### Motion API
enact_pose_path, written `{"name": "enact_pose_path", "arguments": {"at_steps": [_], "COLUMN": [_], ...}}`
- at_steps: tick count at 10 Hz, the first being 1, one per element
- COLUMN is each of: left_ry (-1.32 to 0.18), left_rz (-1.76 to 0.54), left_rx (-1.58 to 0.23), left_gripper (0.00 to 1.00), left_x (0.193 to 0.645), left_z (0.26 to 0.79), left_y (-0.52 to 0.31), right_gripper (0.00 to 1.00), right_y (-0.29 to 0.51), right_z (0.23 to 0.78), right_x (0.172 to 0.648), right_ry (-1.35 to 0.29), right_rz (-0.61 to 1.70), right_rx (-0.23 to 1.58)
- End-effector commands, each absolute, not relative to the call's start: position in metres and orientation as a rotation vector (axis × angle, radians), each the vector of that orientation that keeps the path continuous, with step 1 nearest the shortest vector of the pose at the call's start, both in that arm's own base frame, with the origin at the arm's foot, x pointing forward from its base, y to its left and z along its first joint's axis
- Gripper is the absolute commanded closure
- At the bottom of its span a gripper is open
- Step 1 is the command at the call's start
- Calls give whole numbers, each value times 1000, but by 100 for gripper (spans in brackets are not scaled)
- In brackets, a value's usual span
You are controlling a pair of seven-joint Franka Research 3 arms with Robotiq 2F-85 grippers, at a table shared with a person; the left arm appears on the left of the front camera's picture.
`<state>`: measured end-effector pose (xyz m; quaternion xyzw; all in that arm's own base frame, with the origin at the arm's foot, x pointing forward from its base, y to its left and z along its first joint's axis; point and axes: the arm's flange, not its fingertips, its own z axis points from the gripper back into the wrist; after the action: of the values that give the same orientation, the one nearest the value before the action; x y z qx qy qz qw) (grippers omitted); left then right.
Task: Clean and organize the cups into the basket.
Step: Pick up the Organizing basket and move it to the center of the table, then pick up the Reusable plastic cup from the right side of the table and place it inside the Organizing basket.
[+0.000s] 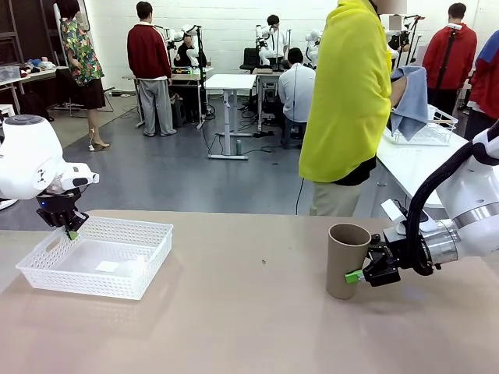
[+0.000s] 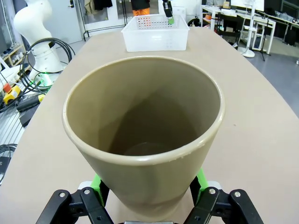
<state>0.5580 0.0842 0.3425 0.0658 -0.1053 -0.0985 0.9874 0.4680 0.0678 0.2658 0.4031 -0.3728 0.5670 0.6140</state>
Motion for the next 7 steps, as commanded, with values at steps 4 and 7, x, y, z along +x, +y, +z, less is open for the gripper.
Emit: {"name": "enact_pose_path", "arguments": {"at_steps": [4,7], "left_ry": [-97,-102], "left_rz": [-34,4], "left_rx": [90,117], "left_gripper": [100,100], "left_x": [554,530], "left_z": [348,368], "left_y": [72,35], "right_gripper": [100,100], "right_y": [59,40], "right_z": [285,335], "right_x": [455,428], "right_ry": [-924,-969], "right_rz": [1208,1191], "right_rx": [941,880]}}
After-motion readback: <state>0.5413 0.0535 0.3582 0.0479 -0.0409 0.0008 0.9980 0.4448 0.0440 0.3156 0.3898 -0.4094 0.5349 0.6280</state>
